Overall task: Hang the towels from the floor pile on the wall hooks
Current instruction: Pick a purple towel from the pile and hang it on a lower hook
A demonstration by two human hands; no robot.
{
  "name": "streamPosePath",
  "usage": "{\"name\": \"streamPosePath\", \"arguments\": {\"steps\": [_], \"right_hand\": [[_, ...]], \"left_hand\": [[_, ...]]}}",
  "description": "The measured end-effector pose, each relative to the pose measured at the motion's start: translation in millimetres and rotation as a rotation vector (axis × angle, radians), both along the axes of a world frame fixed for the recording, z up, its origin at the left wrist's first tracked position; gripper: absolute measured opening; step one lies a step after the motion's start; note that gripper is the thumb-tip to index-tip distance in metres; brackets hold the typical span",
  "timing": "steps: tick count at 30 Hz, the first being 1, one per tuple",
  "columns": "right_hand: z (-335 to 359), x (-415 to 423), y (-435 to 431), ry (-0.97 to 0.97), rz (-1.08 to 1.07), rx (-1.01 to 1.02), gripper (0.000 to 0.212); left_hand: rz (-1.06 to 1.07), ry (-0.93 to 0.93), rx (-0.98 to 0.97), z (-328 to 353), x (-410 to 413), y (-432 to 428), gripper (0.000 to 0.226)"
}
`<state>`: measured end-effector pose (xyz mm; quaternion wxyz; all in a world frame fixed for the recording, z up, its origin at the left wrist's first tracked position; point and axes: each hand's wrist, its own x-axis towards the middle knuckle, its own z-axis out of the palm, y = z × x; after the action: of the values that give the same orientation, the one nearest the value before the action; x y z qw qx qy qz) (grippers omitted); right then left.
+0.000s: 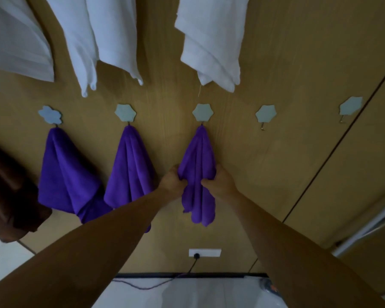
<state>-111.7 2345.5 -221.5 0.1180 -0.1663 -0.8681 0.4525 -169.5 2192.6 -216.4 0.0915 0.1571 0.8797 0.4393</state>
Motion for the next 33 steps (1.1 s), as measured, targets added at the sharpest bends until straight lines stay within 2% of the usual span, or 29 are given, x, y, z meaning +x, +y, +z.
{"name": "streamPosePath", "arguments": {"steps": [6,10,15,18,22,26,30,33], "right_hand": [[-16.6,27.4,-4.5,-0.053,0.006,-0.036,0.047],[-23.7,48.9,-20.6,-0.024,-0.079,-0.002,0.047],[-35.5,80.1,-52.1,-0.24,-0.301,0.055,0.081],[-47.8,108.9,-84.5,-0.314,-0.399,0.059,0.084],[-67.6,170.0,-131.6,-0.389,-0.552,0.031,0.078],[-84.9,254.5,-175.8,-0.489,-0.711,-0.007,0.072],[-98.0,341.6,-226.9,-0.587,-0.926,-0.042,0.066],[-106.9,400.5,-274.5,-0.604,-1.087,-0.111,0.059]], "left_hand": [[-0.015,-0.041,-0.178,-12.6,9.3,-22.7,0.047],[-0.203,-0.081,-0.276,-25.0,8.2,-31.7,0.016],[-0.543,-0.186,-0.463,-45.8,14.5,-54.5,0.016],[-0.774,-0.085,-0.582,-60.5,16.7,-65.6,0.052],[-0.96,-0.069,-0.554,-75.5,41.9,-71.6,0.056],[-1.186,-0.005,-0.66,-91.3,97.3,-71.8,0.072],[-1.397,0.064,-0.727,-105.6,168.1,-71.1,0.07],[-1.538,0.117,-0.802,-114.6,225.2,-85.3,0.081]]}}
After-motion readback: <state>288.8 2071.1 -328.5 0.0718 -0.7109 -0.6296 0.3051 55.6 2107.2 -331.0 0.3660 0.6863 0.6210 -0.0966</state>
